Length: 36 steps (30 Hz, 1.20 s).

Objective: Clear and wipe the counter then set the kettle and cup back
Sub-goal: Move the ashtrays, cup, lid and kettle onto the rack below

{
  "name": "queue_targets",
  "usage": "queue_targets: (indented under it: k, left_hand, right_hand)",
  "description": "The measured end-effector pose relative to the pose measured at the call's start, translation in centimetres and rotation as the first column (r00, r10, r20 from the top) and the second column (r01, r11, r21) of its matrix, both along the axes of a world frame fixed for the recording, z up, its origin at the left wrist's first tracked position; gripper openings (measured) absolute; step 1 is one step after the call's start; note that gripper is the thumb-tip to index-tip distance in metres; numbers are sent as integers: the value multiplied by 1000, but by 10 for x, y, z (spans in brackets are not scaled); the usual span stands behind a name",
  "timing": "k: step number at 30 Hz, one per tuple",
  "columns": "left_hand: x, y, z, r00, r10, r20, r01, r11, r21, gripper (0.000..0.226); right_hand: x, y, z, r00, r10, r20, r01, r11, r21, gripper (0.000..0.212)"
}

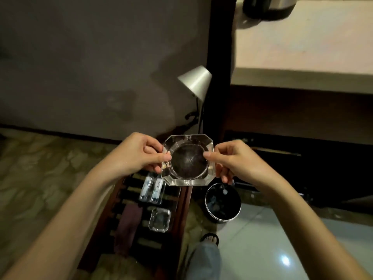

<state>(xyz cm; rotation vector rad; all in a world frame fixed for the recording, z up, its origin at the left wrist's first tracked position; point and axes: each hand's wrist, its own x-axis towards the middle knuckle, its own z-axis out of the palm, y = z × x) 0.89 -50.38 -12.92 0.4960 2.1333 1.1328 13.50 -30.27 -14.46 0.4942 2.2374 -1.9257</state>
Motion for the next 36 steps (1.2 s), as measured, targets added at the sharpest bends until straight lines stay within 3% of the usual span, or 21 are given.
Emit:
queue_targets:
  k: [11, 15, 22, 28, 36]
  left_hand:
    - [-3, -101, -198, 992, 28, 127, 0, 977, -213, 10]
    - [-11, -129, -287, 994, 50, 100, -13, 939, -343, 12]
    - [-14, -146, -422, 998, 20, 60, 12, 874, -486, 14]
    - [-15, -142, -478, 998, 46, 41, -16, 839, -544, 12]
    - [-15, -140, -492, 1000, 7, 4, -3, 789, -615, 20]
  right_hand:
    - [-3, -108, -198, 968, 13, 249, -23, 999, 38, 39]
    - [-15, -146, -283, 927, -8, 374, 16, 1000, -17, 37]
    - [-28, -186, -405, 835, -72, 546, 41, 997, 69, 26]
    - [-38, -192, -450, 781, -119, 613, 46, 990, 134, 26]
    - [-43, -198, -460, 769, -110, 629, 2, 986, 169, 21]
